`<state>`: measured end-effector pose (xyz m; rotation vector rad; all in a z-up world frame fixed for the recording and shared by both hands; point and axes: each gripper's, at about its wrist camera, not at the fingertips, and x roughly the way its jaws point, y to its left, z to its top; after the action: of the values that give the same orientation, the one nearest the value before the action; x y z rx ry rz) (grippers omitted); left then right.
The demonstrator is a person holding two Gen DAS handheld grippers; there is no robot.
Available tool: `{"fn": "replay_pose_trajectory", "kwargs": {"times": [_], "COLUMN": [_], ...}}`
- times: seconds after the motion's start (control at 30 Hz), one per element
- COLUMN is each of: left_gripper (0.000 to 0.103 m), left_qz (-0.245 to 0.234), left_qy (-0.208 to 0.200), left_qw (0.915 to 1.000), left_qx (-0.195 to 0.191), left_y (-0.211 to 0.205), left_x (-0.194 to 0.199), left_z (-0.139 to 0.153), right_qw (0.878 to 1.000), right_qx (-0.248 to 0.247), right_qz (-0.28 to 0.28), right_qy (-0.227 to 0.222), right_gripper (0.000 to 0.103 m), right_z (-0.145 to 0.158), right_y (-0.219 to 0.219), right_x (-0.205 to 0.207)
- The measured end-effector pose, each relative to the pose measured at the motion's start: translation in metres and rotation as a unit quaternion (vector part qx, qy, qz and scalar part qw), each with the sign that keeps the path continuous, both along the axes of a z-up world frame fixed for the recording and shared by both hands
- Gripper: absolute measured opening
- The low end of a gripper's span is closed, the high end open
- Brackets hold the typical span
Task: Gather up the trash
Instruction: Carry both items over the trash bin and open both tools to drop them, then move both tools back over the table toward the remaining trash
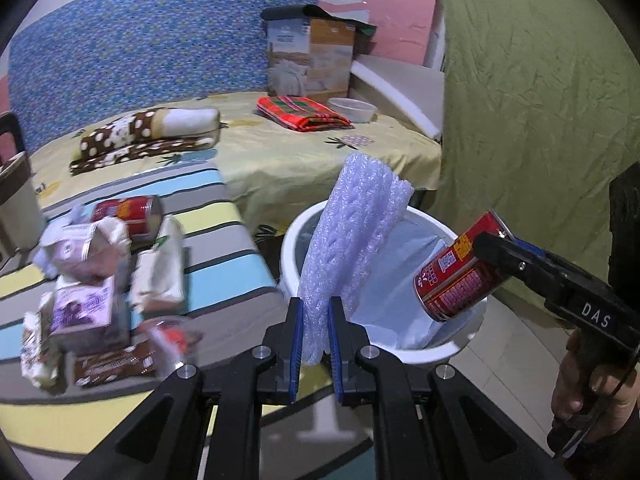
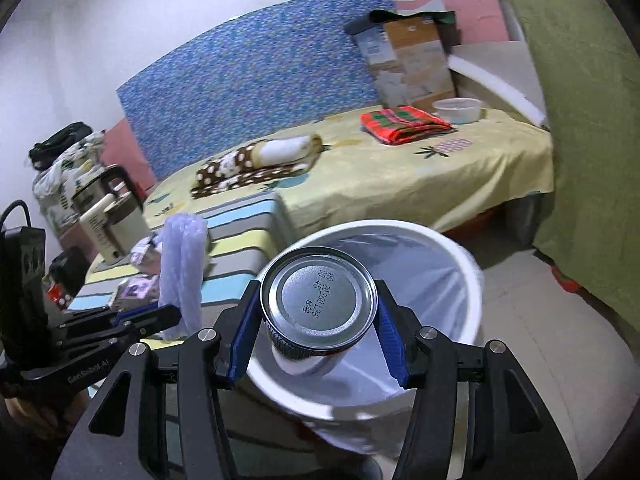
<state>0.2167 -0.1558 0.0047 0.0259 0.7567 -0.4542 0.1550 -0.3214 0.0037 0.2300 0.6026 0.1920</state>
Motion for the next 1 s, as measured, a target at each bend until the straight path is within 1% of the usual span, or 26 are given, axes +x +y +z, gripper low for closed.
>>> {"fn": "replay_pose_trajectory", "kwargs": {"times": [0.23, 0.47, 0.57, 0.67, 0.73, 0.77, 0.8, 1.0], "left_gripper": [0.012, 0.012, 0.014, 0.021, 0.033, 0.036, 0.037, 0.037], "left_qz": [-0.024, -0.034, -0.033, -0.033, -0.032, -0.031, -0.029, -0.023], "left_qy": [0.008, 0.028, 0.041, 0.051, 0.053, 0.052, 0.052, 0.047], "left_qw": [0.9997, 0.9990, 0.9986, 0.9981, 0.9981, 0.9982, 0.9982, 0.9986], "left_qx": [0.004, 0.007, 0.010, 0.010, 0.006, 0.005, 0.003, -0.005], "left_y": [-0.029, -0.045, -0.047, -0.048, -0.046, -0.045, -0.044, -0.035], "left_x": [0.021, 0.039, 0.046, 0.048, 0.049, 0.049, 0.049, 0.043], "left_z": [-0.011, -0.028, -0.037, -0.042, -0.043, -0.043, -0.043, -0.039], "right_qw": [1.000, 0.999, 0.998, 0.997, 0.997, 0.997, 0.997, 0.996], "right_qx": [0.000, -0.010, -0.018, -0.021, -0.026, -0.029, -0.030, -0.041], "right_qz": [-0.022, -0.033, -0.036, -0.038, -0.043, -0.046, -0.048, -0.059], "right_qy": [0.019, 0.040, 0.050, 0.057, 0.062, 0.061, 0.059, 0.050], "right_gripper": [0.055, 0.056, 0.056, 0.056, 0.056, 0.056, 0.056, 0.057], "right_z": [-0.015, -0.028, -0.032, -0.034, -0.035, -0.035, -0.034, -0.028], "right_y": [-0.019, -0.031, -0.032, -0.034, -0.034, -0.035, -0.035, -0.035], "right_x": [0.007, 0.012, 0.014, 0.016, 0.017, 0.016, 0.015, 0.011]}}
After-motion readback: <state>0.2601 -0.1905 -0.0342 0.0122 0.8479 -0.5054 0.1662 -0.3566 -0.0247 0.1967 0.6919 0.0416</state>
